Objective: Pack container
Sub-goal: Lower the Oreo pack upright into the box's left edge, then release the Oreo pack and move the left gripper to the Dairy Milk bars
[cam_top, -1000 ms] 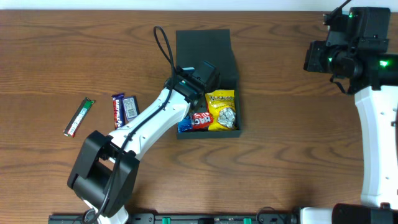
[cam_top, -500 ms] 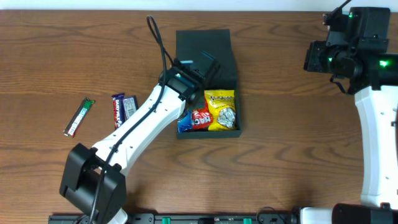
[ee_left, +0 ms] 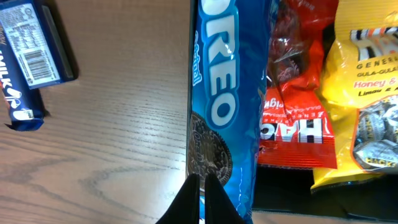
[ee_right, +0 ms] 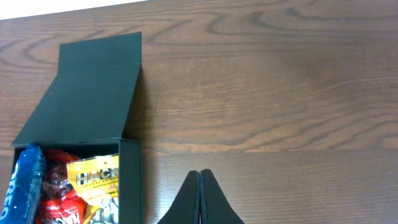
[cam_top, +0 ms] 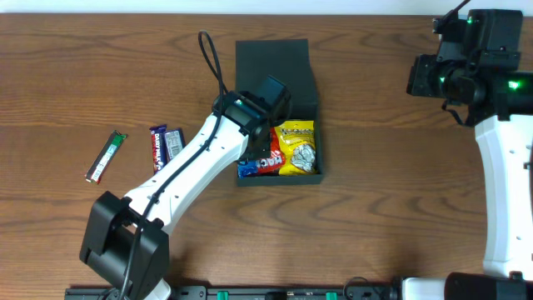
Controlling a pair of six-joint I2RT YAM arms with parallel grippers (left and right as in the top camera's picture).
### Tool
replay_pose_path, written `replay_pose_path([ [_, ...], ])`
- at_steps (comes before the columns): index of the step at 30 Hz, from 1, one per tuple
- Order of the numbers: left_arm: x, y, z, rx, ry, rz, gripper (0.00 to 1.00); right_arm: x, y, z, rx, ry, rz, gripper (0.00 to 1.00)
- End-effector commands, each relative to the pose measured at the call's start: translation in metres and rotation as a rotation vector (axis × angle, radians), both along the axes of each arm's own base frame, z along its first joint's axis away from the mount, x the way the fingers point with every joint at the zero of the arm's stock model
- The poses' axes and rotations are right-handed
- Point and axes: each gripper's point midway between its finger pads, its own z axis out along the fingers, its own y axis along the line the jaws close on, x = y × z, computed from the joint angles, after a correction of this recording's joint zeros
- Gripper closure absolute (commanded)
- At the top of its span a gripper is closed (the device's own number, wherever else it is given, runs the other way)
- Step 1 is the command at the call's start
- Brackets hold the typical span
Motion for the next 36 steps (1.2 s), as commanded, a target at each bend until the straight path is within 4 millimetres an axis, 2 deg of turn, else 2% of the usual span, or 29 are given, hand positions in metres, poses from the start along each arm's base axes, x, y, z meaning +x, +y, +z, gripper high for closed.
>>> replay_pose_path([
  [1, -0.013, -0.001, -0.006, -0.025, 0.052, -0.014, 0.94, -0.002, -0.003, 0.005, 0.002, -0.014, -0.006, 0.98],
  [11, -0.016, -0.005, -0.007, -0.031, 0.06, -0.061, 0.94, -0.002, -0.003, 0.005, 0.002, -0.013, -0.006, 0.99],
  [19, -0.025, 0.002, -0.029, -0.01, 0.087, -0.059, 0.94, -0.002, -0.003, 0.005, 0.002, -0.012, -0.006, 0.98],
  [26, -0.021, 0.0, -0.029, -0.019, 0.071, -0.059, 0.94, -0.003, -0.003, 0.005, 0.002, -0.011, -0.006, 0.98],
  [29, -0.009, -0.001, -0.013, -0.041, 0.018, -0.047, 0.94, -0.003, -0.003, 0.005, 0.002, -0.012, -0.006, 0.99],
  [31, 0.009, 0.005, 0.013, -0.037, -0.081, -0.023, 0.94, -0.003, -0.003, 0.005, 0.002, -0.012, -0.006, 0.99],
  [34, 0.034, 0.035, 0.052, 0.018, -0.245, 0.051, 0.94, -0.003, -0.003, 0.005, 0.002, -0.012, -0.006, 0.98],
  [36, 0.041, 0.058, 0.063, 0.046, -0.28, 0.108, 0.94, -0.002, -0.003, 0.005, 0.002, -0.012, -0.006, 0.99],
])
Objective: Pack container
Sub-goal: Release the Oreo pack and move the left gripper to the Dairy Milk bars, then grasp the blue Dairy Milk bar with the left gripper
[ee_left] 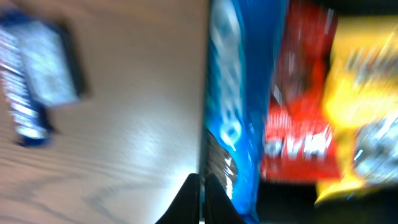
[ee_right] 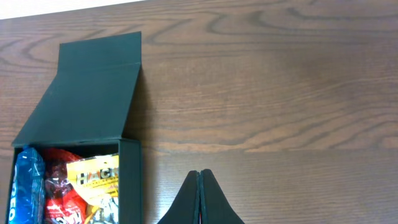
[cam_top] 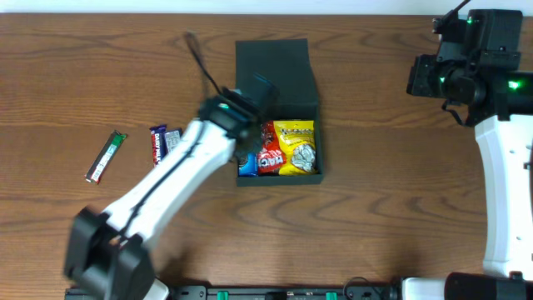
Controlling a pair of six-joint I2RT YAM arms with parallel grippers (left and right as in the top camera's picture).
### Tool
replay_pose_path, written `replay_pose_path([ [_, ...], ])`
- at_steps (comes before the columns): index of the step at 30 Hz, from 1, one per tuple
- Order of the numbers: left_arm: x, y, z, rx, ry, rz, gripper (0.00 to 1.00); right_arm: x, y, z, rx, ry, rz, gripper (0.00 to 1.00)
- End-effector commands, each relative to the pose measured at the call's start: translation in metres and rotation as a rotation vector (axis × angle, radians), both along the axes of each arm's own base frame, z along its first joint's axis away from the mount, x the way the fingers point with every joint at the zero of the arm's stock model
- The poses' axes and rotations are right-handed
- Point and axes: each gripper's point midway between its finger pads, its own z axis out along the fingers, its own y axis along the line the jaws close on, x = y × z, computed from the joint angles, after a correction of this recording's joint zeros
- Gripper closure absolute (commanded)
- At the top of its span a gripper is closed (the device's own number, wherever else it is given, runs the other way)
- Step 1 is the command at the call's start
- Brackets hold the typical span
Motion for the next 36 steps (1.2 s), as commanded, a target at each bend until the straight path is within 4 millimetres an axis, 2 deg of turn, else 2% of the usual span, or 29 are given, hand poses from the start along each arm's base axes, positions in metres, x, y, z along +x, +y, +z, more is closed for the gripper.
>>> replay_pose_path([
  [1, 0.02, 0.049, 0.035, 0.075, -0.12, 0.112, 0.94, -0.002, -0.003, 0.005, 0.002, -0.013, -0.005, 0.98],
  [4, 0.023, 0.083, 0.026, 0.1, -0.082, 0.198, 0.94, -0.002, -0.003, 0.005, 0.002, -0.013, -0.006, 0.98],
  [7, 0.024, 0.113, 0.008, 0.111, -0.033, 0.27, 0.94, -0.002, -0.003, 0.005, 0.002, -0.014, -0.006, 0.98],
  [13, 0.019, 0.139, -0.036, 0.12, 0.067, 0.333, 0.94, -0.002, -0.003, 0.005, 0.005, -0.016, -0.009, 0.99],
  [19, 0.028, 0.173, -0.037, 0.163, 0.053, 0.332, 0.94, -0.003, -0.002, 0.004, 0.007, -0.007, -0.01, 0.98],
  [26, 0.019, 0.19, -0.051, 0.12, 0.095, 0.384, 0.94, -0.004, -0.003, 0.004, 0.006, -0.005, -0.01, 0.99],
  [36, 0.01, 0.184, -0.083, 0.1, 0.121, 0.317, 0.91, -0.002, -0.003, 0.005, 0.006, -0.013, -0.01, 0.98],
])
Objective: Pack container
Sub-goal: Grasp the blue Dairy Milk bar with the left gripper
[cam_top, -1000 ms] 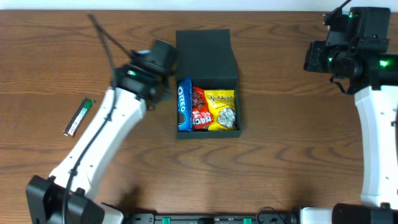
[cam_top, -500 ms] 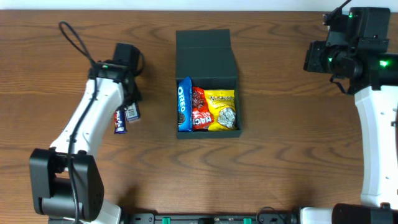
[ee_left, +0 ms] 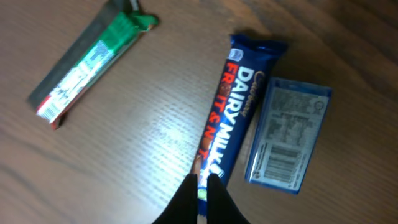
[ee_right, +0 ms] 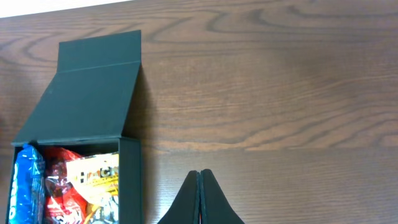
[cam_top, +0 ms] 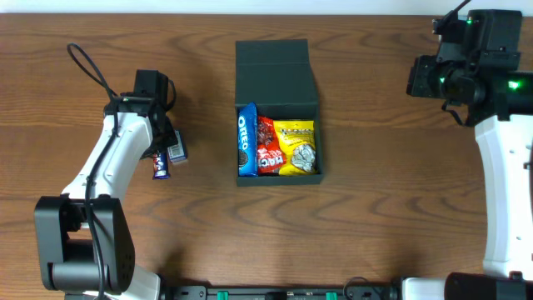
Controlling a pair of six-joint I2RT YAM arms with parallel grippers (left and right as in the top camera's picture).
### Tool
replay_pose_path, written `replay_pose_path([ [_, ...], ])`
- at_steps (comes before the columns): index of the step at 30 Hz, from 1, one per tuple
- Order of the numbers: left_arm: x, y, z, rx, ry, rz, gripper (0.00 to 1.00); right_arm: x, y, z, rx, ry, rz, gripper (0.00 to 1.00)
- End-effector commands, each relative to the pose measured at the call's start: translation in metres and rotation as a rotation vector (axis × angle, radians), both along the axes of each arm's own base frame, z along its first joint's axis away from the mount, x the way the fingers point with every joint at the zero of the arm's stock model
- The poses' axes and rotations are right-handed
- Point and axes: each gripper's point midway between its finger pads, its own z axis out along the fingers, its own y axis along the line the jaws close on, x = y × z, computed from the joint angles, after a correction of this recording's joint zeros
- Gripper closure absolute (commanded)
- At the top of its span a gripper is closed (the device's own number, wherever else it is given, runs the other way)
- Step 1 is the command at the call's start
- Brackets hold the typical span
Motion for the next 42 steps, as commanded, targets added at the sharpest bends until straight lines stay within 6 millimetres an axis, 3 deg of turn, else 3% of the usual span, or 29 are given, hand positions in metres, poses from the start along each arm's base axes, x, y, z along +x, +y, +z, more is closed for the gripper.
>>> replay_pose_path([
  [1, -0.005, -0.005, -0.011, -0.03, 0.015, -0.027, 0.91, -0.001, -0.003, 0.006, 0.005, -0.018, -0.01, 0.98],
  [12, -0.005, -0.011, -0.038, -0.067, 0.004, -0.033, 0.89, 0.001, -0.003, 0.007, 0.002, -0.029, -0.007, 0.99],
  [14, -0.004, -0.009, -0.043, -0.053, 0.01, -0.029, 0.84, 0.001, -0.003, 0.007, 0.002, -0.028, -0.007, 0.98],
  [15, -0.003, -0.008, -0.046, -0.048, 0.013, -0.029, 0.73, 0.001, -0.003, 0.007, 0.002, -0.028, -0.007, 0.98],
  [21, 0.0, -0.004, -0.063, -0.021, 0.042, -0.046, 0.7, 0.0, -0.003, 0.007, 0.002, -0.026, -0.007, 0.99],
  [25, 0.001, 0.004, -0.063, 0.025, 0.04, -0.037, 0.66, 0.0, -0.003, 0.007, 0.003, -0.025, -0.007, 0.98],
  [34, 0.01, 0.019, -0.061, 0.03, 0.004, -0.023, 0.48, 0.0, -0.003, 0.007, 0.003, -0.025, -0.007, 0.98],
  [42, 0.022, 0.014, -0.063, -0.064, -0.032, -0.099, 0.41, 0.0, -0.003, 0.007, 0.003, -0.025, -0.007, 0.98],
])
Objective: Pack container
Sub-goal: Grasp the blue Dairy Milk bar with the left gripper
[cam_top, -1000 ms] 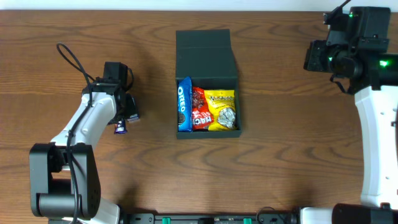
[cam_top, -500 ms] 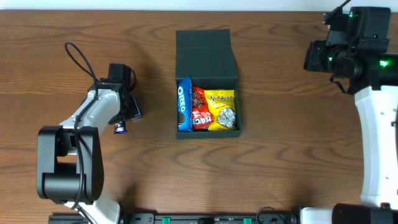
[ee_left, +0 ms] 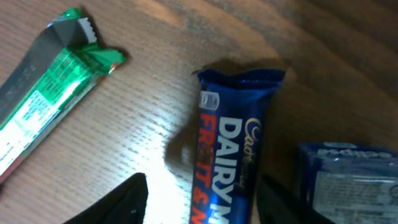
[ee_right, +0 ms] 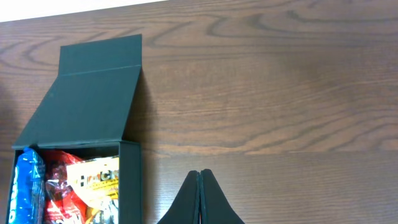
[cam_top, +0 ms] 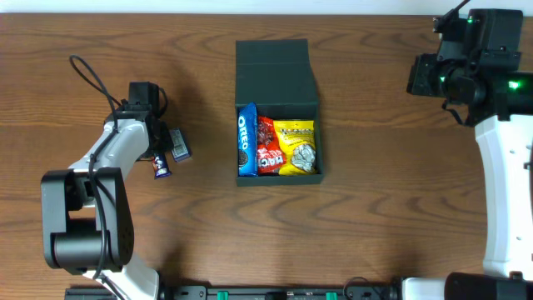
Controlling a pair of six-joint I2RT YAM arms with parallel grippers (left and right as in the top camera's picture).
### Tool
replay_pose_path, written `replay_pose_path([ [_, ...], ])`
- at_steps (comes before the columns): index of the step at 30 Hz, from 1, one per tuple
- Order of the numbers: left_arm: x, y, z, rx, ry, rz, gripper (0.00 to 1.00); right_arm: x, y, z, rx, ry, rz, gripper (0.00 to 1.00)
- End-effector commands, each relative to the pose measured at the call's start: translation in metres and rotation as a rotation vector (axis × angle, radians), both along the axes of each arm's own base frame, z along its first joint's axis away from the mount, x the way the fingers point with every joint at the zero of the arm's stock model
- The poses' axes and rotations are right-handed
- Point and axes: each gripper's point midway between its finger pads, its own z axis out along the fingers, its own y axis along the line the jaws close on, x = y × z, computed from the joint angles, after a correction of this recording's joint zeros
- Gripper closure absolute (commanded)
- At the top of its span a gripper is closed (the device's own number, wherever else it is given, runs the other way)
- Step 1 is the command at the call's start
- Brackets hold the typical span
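Observation:
A black box [cam_top: 309,173] stands open mid-table, its lid [ee_right: 87,81] folded back. An Oreo pack [cam_top: 246,139], a red pack [cam_top: 266,147] and a yellow sweets bag [cam_top: 297,146] lie inside it. At the left, my left gripper [ee_left: 202,205] is open low over a blue Dairy Milk bar [ee_left: 233,155], one finger [ee_left: 124,199] on each side of the bar. A small blue pack [ee_left: 348,180] lies to its right, a green bar [ee_left: 43,93] to its left. My right gripper [ee_right: 199,174] is shut on nothing, up at the far right.
The left arm [cam_top: 108,154] covers the green bar in the overhead view. The small blue pack [cam_top: 179,143] nearly touches the Dairy Milk bar [cam_top: 161,167]. Bare wooden table [cam_top: 383,167] lies between the box and the right arm.
My left gripper was shut above the Dairy Milk bar; now it is open and lower, straddling the bar. The right arm and the box have not moved.
My left gripper was shut over the box beside the Oreo pack, and still there a moment later. Then it stood shut over the loose bars at the left, with the Oreo pack lying in the box. Now it is open astride the Dairy Milk bar.

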Motion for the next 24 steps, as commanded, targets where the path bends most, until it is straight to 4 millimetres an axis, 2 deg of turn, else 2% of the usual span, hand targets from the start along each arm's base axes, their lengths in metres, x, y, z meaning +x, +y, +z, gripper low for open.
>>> replay_pose_path([
  [1, -0.001, -0.007, -0.007, -0.04, 0.02, -0.064, 0.41, -0.002, -0.003, 0.005, 0.004, -0.012, -0.007, 0.98],
  [4, -0.002, -0.007, -0.009, -0.042, 0.025, -0.063, 0.37, -0.002, -0.003, 0.005, 0.004, -0.012, -0.007, 0.98],
  [9, -0.006, -0.012, -0.019, -0.069, 0.057, -0.067, 0.39, -0.002, -0.003, 0.005, 0.004, -0.012, -0.007, 0.98],
  [16, -0.005, -0.012, -0.02, -0.07, 0.056, -0.064, 0.35, -0.002, -0.003, 0.005, 0.004, -0.013, -0.007, 0.99],
  [19, -0.006, -0.012, -0.023, -0.071, 0.064, -0.064, 0.4, -0.002, -0.003, 0.005, 0.004, -0.013, -0.007, 0.99],
  [21, -0.008, -0.013, -0.026, -0.079, 0.074, -0.065, 0.49, -0.002, -0.003, 0.005, 0.004, -0.013, -0.007, 0.99],
  [24, -0.009, -0.015, -0.028, -0.086, 0.082, -0.066, 0.56, -0.002, -0.003, 0.005, 0.004, -0.013, -0.007, 0.98],
])
